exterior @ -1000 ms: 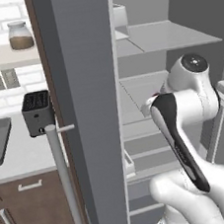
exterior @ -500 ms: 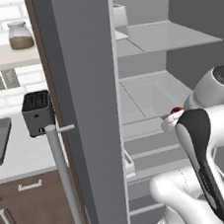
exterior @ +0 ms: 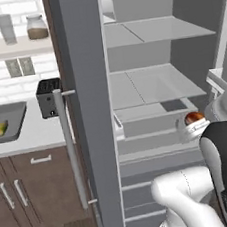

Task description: Place one cucumber and one chicken drumstick in each tupperware on the nearby counter, to pack two identical lunches.

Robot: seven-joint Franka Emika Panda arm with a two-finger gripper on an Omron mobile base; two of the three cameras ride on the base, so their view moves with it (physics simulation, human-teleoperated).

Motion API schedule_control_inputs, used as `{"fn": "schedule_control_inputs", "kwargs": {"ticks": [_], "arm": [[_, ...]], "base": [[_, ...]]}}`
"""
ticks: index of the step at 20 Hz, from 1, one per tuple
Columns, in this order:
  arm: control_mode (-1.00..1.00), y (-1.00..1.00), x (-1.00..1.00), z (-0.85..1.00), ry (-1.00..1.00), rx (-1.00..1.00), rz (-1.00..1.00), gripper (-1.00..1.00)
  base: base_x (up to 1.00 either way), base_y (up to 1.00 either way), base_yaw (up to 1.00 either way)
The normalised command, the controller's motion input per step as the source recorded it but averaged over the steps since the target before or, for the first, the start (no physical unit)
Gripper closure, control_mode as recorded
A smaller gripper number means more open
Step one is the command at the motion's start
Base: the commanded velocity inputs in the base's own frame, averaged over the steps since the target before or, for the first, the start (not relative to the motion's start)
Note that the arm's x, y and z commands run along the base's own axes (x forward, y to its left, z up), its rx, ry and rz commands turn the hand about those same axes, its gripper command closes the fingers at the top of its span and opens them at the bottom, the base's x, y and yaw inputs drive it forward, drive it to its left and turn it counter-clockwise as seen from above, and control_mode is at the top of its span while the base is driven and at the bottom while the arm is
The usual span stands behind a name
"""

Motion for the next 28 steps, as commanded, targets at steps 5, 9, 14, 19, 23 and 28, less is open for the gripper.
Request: {"fn": "schedule_control_inputs", "kwargs": {"ticks": [5,9,14,19,23,28], "arm": [[1.0,0.0,0.0,0.0,0.0,0.0,0.0,1.0],[1.0,0.0,0.0,0.0,0.0,0.0,0.0,1.0],[1.0,0.0,0.0,0.0,0.0,0.0,0.0,1.0],[1.0,0.0,0.0,0.0,0.0,0.0,0.0,1.0],[1.0,0.0,0.0,0.0,0.0,0.0,0.0,1.0],[1.0,0.0,0.0,0.0,0.0,0.0,0.0,1.0]], "base": [[-0.81,0.32,0.63],[-0.57,0.63,0.66],[0.49,0.74,0.54],[1.0,0.59,0.43],[1.0,0.1,0.28],[1.0,-0.05,0.04]]}}
